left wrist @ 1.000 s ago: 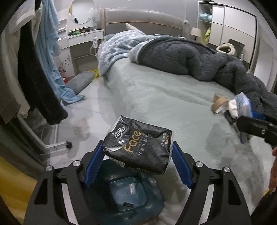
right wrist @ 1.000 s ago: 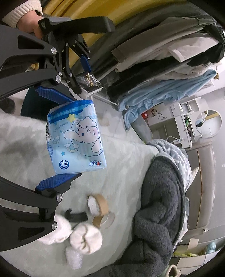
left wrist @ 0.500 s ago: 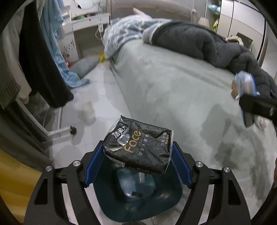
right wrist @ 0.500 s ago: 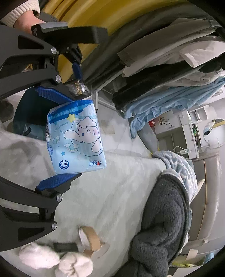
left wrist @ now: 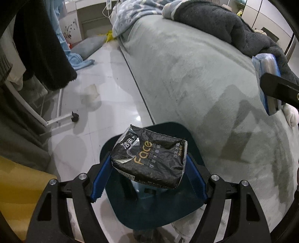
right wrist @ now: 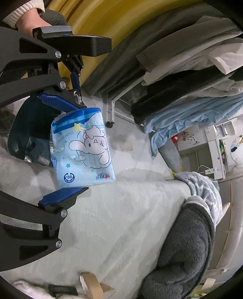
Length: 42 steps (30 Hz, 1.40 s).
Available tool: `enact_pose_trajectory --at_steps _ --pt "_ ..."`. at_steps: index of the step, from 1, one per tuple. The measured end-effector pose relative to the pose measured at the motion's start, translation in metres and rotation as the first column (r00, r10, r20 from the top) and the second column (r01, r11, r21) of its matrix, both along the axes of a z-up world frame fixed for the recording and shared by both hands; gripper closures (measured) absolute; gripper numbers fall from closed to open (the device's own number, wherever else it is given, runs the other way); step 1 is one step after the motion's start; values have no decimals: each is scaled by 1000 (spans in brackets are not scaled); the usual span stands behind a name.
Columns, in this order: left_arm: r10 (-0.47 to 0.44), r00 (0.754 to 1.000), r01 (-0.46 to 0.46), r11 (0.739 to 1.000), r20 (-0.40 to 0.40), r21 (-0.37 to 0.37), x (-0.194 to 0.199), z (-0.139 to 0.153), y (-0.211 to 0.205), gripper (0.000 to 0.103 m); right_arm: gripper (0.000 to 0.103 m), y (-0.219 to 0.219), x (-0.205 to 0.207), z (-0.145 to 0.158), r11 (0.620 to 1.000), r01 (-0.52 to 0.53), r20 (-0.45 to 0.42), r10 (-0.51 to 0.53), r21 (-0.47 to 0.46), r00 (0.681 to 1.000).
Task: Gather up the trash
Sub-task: 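Open the left gripper to drop the Face pack into the bin, then open the right gripper to drop the blue snack bag into the bin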
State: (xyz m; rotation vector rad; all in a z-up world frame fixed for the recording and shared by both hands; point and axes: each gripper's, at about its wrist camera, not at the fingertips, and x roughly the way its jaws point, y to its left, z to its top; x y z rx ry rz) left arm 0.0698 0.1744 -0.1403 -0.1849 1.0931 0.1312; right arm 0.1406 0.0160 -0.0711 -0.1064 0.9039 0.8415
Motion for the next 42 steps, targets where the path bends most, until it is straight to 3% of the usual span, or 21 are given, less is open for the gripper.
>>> enact_pose_trajectory --at_steps 7,16,28,38,42 --pt "4 998 -7 999 -69 -33 -5 -15 11 22 29 19 2 -11 999 -31 -20 31 -24 999" --pt "47 998 -47 999 -49 3 -16 -5 28 10 29 42 -1 -33 995 -73 -58 69 -62 996" --pt "106 988 -106 994 111 -2 -28 31 44 10 29 70 -6 -67 983 -117 -100 104 -139 990" --pt "135 954 -141 990 268 2 -36 66 47 10 27 75 -10 -80 972 -150 -118 130 -183 985" --pt "141 941 -147 989 308 -4 -40 76 48 10 21 80 -13 -85 965 -164 -114 143 -206 983"
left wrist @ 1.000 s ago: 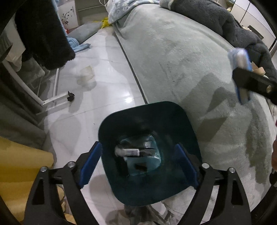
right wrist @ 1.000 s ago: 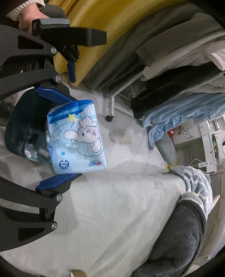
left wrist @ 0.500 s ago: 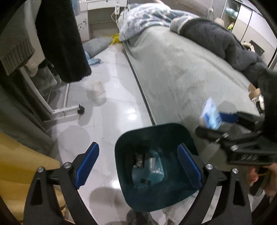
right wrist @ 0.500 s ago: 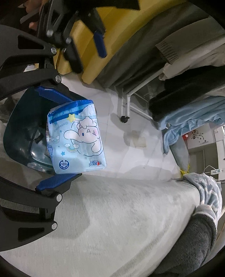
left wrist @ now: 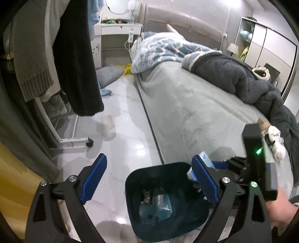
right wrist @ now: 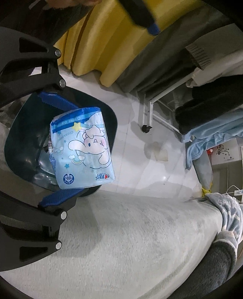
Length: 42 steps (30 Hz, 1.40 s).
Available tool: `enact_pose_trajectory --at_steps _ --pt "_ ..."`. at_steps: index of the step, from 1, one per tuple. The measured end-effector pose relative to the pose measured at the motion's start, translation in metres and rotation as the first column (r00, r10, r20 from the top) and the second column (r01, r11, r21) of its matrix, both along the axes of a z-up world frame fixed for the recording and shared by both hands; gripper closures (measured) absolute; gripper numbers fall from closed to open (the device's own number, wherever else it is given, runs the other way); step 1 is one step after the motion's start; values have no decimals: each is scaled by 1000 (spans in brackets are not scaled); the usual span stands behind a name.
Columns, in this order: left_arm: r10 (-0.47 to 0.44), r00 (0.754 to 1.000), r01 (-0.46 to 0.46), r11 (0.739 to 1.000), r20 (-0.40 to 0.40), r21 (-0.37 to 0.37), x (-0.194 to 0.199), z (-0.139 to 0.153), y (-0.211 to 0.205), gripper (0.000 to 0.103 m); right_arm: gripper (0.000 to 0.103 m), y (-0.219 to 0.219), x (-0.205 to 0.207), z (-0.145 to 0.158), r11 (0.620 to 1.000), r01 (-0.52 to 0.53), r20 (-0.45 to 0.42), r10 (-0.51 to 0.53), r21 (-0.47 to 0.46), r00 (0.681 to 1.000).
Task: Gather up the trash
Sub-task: 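Open the right gripper to drop the blue snack bag into the bin, then move both grippers from the bin back toward the trash on the bed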
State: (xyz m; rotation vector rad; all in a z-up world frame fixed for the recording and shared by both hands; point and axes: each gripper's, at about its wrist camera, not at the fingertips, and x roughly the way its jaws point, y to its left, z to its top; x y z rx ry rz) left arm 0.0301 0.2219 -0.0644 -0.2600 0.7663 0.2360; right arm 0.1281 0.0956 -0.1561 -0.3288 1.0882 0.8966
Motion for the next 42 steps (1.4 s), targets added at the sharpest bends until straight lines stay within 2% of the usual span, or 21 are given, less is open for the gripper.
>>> enact_pose_trajectory --at_steps 7,11,15,17,21,42 --pt "-8 997 5 1000 76 29 -4 24 -9 10 13 6 -6 6 1000 -27 18 27 2 999" --pt "-21 994 12 997 112 82 -5 38 -20 10 13 -2 -4 29 999 -16 50 15 37 999" --pt "-28 991 14 995 132 104 -7 45 -29 10 13 -17 -2 58 996 -5 87 -3 93 996" --pt "-28 990 15 995 135 94 -8 47 -31 10 12 -30 0 73 992 8 114 -22 125 993" --pt "-26 989 15 997 147 78 -6 52 -37 10 12 -51 2 86 988 25 147 -47 149 988" --pt "-146 974 134 988 172 81 18 66 -109 10 12 -159 8 120 972 144 253 -188 184 949"
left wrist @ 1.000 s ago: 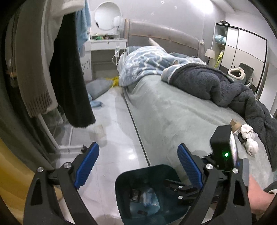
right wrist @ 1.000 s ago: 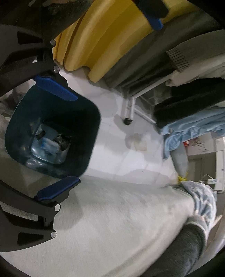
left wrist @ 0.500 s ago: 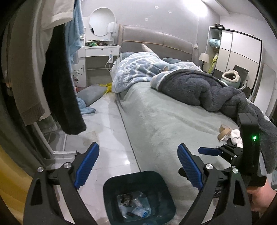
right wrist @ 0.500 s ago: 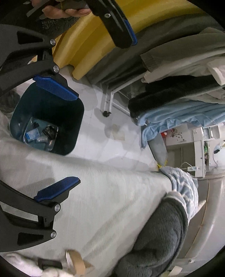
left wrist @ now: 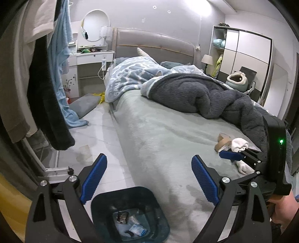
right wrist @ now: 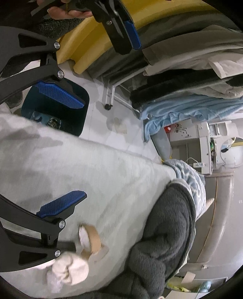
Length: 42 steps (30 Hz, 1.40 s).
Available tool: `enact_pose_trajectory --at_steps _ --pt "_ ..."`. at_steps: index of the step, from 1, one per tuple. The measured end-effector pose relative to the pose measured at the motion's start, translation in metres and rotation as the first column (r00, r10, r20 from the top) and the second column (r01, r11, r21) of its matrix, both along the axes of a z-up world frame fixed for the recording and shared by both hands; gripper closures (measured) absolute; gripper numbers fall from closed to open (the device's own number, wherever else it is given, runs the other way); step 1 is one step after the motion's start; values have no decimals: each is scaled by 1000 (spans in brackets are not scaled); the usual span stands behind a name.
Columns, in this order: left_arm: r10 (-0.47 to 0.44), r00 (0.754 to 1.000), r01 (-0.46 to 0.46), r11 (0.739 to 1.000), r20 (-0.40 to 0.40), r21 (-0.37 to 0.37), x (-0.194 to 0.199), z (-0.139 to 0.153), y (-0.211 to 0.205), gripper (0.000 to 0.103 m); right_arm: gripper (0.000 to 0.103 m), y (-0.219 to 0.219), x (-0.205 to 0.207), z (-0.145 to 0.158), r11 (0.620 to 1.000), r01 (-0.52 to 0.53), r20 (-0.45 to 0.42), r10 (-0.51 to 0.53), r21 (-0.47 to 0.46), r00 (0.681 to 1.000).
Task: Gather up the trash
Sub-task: 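Move both grippers from the bin back toward the trash on the bed, then grasp the white sock ball with the left gripper while the right grasps the bubble-wrap roll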
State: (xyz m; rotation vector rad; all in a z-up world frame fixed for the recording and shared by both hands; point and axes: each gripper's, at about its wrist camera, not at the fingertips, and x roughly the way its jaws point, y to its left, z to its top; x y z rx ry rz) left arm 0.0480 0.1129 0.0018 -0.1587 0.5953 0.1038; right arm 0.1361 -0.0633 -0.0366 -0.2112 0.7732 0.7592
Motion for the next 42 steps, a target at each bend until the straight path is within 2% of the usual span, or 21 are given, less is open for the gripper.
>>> enact_pose_trajectory --at_steps 13,24,30,42 --pt "-92 996 92 996 -17 0 19 -5 -51 12 12 -63 9 16 995 95 40 -95 20 995" --pt "-182 982 182 983 -47 -12 33 -13 -89 12 12 -124 19 25 984 176 70 -177 31 982" --pt "-248 966 247 969 -72 -28 43 -21 -114 12 12 -159 28 15 975 223 61 -224 24 973" --pt "-385 917 382 923 -104 -50 65 -36 -171 10 12 -211 52 -5 962 274 30 -274 17 961"
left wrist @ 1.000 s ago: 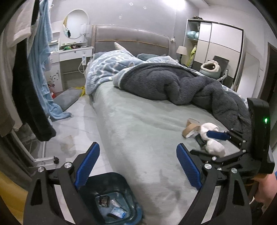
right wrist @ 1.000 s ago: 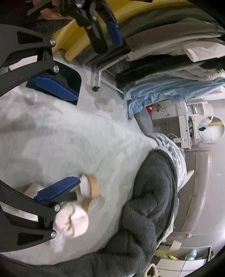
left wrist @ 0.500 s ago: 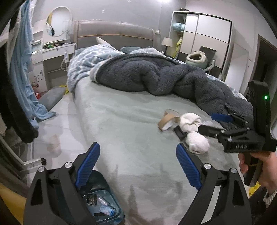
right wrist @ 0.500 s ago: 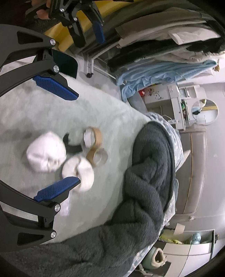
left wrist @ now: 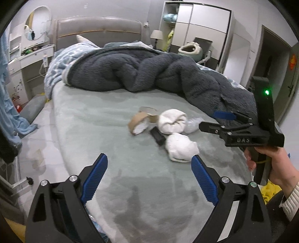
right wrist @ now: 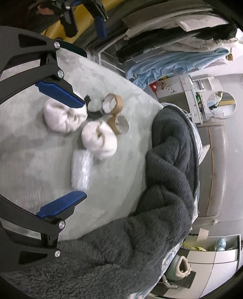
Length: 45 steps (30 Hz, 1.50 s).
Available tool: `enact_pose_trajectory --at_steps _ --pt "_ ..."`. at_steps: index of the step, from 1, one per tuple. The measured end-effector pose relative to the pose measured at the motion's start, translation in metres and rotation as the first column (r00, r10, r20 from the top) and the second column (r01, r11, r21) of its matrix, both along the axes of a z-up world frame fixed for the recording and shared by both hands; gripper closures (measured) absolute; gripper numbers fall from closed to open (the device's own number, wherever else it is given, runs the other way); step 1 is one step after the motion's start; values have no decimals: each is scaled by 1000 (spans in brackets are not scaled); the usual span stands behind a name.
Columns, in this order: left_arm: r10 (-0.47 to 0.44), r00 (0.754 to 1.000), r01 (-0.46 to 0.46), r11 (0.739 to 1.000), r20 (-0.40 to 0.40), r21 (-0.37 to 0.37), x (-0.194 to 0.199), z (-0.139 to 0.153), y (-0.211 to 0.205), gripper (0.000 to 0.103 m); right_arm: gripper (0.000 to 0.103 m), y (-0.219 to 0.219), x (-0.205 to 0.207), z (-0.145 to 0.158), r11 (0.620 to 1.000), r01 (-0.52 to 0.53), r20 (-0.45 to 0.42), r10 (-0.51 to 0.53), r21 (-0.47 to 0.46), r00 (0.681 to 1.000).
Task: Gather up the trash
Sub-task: 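Grasp the white sock ball with the left gripper while the right grasps the bubble-wrap roll, then carry the sock ball with the left gripper while the right carries the bubble wrap to the bin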
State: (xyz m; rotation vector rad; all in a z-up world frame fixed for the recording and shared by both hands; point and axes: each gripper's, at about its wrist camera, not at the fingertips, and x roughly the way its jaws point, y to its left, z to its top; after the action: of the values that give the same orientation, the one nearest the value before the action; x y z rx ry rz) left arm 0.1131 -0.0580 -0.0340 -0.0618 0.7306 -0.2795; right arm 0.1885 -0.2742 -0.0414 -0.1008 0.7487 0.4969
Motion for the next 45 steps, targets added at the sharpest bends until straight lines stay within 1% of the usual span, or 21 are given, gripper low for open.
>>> enact_pose_trajectory --at_steps 4,8,11,15,21,24,29,33,34,37,38,39,40,41,42,43,45 --pt "-46 999 46 999 -18 3 7 -7 -18 10 12 -6 3 -6 1000 -5 -15 5 -1 1000" --pt "-95 994 96 995 -52 5 14 -17 -37 10 12 -8 5 -12 1000 -27 -32 27 -2 999" --pt "-124 989 122 992 -78 -22 19 -25 -46 10 12 -10 9 -16 999 -43 -52 43 -1 998" --pt "-157 984 153 987 -88 -47 25 -32 -57 11 12 -9 13 -21 998 -60 -70 60 -1 996" --pt "-168 982 162 984 -88 -71 36 -39 -67 11 12 -11 23 -24 998 -58 -94 60 15 994" --pt "-176 980 170 983 -92 -70 43 -44 -71 12 12 -11 30 -27 999 -54 -98 55 5 994" --pt "-189 977 183 981 -99 -66 51 -52 -78 13 12 -12 47 -39 1000 -28 -127 26 -13 992" --pt "-187 977 179 981 -104 -75 58 -56 -80 16 12 -10 53 -47 1000 -24 -153 22 -13 988" --pt "-180 977 173 982 -110 -70 60 -57 -81 18 13 -10 53 -48 1000 -25 -159 23 -13 987" --pt "-171 978 163 984 -123 -71 64 -61 -81 25 18 -6 52 -52 1000 -27 -174 24 -15 984" --pt "-168 977 159 984 -129 -77 65 -62 -80 26 22 -6 53 -54 999 -25 -176 21 -22 984" --pt "-165 977 155 984 -136 -83 67 -63 -80 30 25 -5 55 -56 999 -20 -178 15 -28 984" --pt "-162 977 150 985 -141 -87 68 -63 -79 33 27 -6 56 -57 999 -16 -181 10 -30 983" --pt "-158 977 146 985 -144 -88 68 -64 -79 35 30 -6 56 -57 1000 -15 -182 10 -25 983" --pt "-156 977 144 986 -144 -89 69 -64 -78 40 37 -6 57 -55 1000 -17 -183 14 -16 983" --pt "-153 978 141 986 -145 -92 70 -63 -76 44 39 -6 57 -53 1000 -17 -182 14 -13 983" --pt "-152 977 137 985 -147 -105 70 -62 -73 45 42 -7 56 -52 1000 -18 -179 15 -12 984"
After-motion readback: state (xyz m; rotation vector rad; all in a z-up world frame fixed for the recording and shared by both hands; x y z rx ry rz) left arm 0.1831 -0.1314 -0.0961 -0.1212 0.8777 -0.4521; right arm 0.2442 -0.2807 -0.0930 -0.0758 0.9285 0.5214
